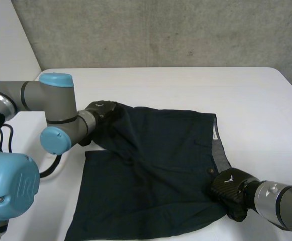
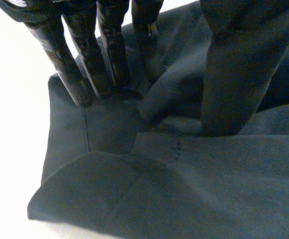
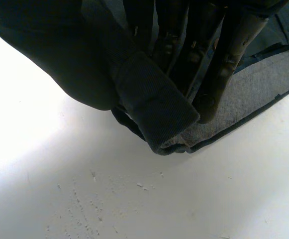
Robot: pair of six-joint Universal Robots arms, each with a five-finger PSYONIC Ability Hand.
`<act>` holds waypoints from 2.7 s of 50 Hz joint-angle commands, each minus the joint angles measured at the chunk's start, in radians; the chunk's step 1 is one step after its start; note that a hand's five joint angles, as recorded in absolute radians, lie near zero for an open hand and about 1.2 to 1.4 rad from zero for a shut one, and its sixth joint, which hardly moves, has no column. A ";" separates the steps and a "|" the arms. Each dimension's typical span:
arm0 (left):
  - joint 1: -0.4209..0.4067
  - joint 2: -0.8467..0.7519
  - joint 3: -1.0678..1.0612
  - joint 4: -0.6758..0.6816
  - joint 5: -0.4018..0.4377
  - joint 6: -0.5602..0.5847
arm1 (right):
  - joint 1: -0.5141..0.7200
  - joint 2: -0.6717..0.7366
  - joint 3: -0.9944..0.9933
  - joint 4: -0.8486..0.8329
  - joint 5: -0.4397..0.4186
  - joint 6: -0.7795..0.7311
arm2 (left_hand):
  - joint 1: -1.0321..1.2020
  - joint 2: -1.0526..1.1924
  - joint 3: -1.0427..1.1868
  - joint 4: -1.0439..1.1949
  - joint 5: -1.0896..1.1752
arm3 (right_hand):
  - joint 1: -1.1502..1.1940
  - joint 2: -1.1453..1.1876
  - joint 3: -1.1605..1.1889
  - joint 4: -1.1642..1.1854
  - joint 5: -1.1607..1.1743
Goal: Fold the shorts.
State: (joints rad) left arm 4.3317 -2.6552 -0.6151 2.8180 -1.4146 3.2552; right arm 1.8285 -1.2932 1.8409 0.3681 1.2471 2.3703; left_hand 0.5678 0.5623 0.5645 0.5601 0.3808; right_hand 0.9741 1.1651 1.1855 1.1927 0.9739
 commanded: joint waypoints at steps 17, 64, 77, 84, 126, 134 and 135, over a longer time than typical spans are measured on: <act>0.043 0.198 -0.276 -0.003 -0.150 0.112 | 0.002 0.000 0.006 -0.002 0.000 0.000 | 0.177 0.183 0.180 0.185 0.190 | 0.422 0.231 0.211 0.204 0.248; -0.018 0.069 -0.101 -0.006 -0.135 0.115 | 0.000 0.002 0.008 -0.006 0.000 0.000 | 0.829 0.834 0.832 0.836 0.841 | 0.422 0.231 0.211 0.204 0.248; 0.042 0.251 -0.316 0.020 -0.175 0.110 | 0.000 0.002 0.009 -0.005 0.000 0.000 | 0.829 0.834 0.832 0.836 0.841 | 0.422 0.231 0.211 0.204 0.248; 0.097 0.343 -0.468 0.028 -0.170 0.107 | 0.002 0.002 0.009 -0.006 0.000 0.000 | 0.695 0.700 0.698 0.702 0.707 | 0.422 0.231 0.211 0.204 0.248; 0.068 0.314 -0.443 0.047 -0.089 0.104 | 0.000 0.002 0.015 -0.005 0.000 0.000 | 0.829 0.834 0.832 0.836 0.841 | 0.422 0.231 0.211 0.204 0.248; 0.111 0.376 -0.482 0.072 -0.182 0.117 | 0.002 0.002 0.015 -0.005 0.000 0.000 | 0.829 0.834 0.832 0.836 0.841 | 0.422 0.231 0.211 0.204 0.248; 0.120 0.379 -0.489 0.077 -0.188 0.118 | 0.002 0.000 0.014 -0.005 0.000 0.000 | 0.829 0.834 0.832 0.836 0.841 | 0.422 0.231 0.211 0.204 0.248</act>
State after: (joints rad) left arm 4.4110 -2.3148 -1.0722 2.8744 -1.5392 3.3635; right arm 1.8286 -1.2916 1.8561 0.3634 1.2471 2.3700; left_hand 1.1142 1.1924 1.1820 1.1945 0.9517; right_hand 0.9741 1.1651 1.1855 1.1927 0.9739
